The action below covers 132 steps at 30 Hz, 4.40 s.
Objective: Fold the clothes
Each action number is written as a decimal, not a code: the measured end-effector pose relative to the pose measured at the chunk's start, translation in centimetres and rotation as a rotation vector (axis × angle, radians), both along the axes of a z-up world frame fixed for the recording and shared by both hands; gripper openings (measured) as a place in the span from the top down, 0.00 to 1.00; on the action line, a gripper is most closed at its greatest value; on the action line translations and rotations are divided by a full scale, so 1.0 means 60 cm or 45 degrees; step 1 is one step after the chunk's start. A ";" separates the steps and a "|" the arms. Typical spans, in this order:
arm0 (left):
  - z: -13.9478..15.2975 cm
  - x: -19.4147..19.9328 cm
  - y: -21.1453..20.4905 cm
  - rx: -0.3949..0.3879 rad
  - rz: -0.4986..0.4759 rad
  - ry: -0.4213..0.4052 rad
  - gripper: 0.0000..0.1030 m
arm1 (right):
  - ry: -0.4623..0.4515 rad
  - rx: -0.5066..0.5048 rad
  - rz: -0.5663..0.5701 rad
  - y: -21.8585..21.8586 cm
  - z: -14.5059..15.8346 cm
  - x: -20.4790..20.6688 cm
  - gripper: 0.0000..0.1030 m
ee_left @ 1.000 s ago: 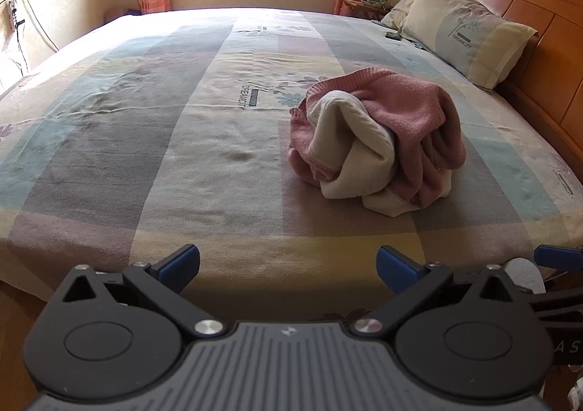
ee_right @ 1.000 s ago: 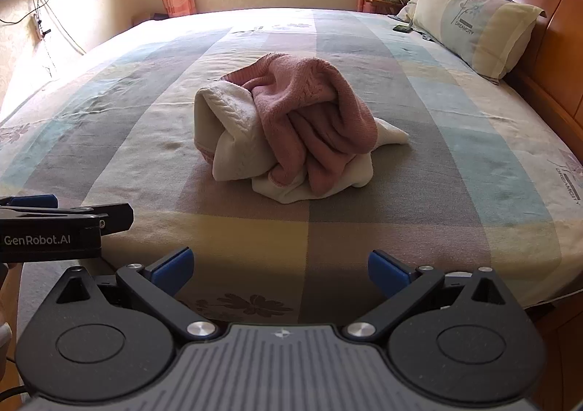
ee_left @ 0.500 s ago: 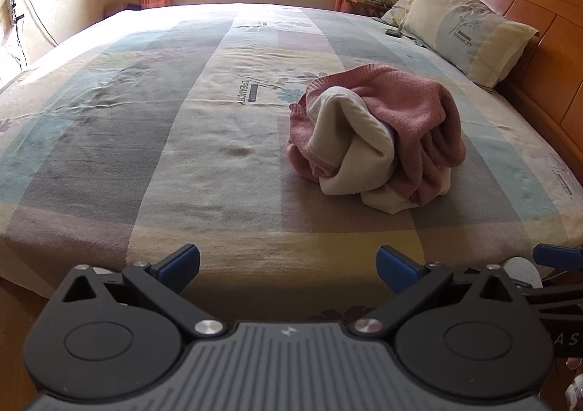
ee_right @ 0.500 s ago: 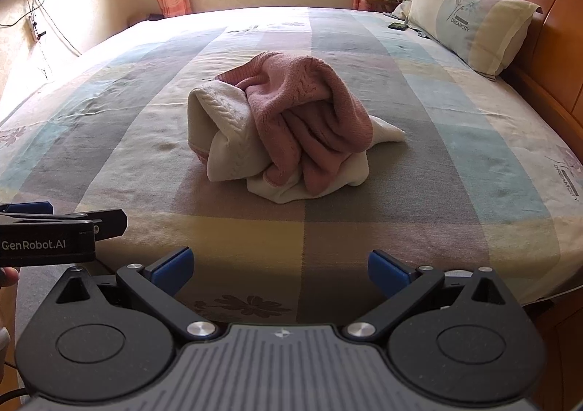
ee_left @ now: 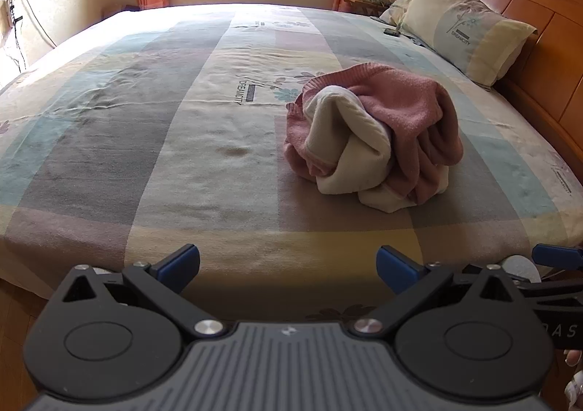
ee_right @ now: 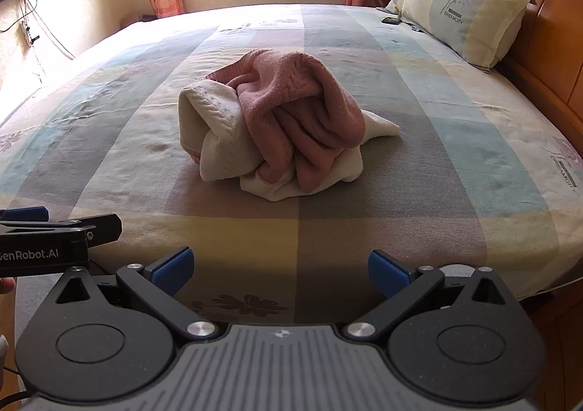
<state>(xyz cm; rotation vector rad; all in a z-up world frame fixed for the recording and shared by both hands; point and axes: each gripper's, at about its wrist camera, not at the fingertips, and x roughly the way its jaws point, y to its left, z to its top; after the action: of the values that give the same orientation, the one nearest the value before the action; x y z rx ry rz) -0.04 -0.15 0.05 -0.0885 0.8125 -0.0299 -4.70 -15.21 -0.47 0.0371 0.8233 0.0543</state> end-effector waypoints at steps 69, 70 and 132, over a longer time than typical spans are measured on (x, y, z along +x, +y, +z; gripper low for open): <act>-0.008 0.051 -0.015 0.042 0.031 0.065 0.00 | 0.076 0.053 -0.017 -0.018 -0.019 0.058 0.00; -0.007 0.055 -0.016 0.043 0.029 0.065 0.00 | 0.076 0.055 -0.020 -0.020 -0.018 0.061 0.00; -0.082 0.337 -0.006 0.085 -0.210 0.071 0.01 | -0.134 0.055 0.257 -0.153 -0.058 0.285 0.00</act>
<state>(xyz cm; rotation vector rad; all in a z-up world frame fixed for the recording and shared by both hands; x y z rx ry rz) 20.20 -0.50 -4.88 0.0411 0.8745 -0.1565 12.39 -24.42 -3.96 -0.0085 0.7181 0.2621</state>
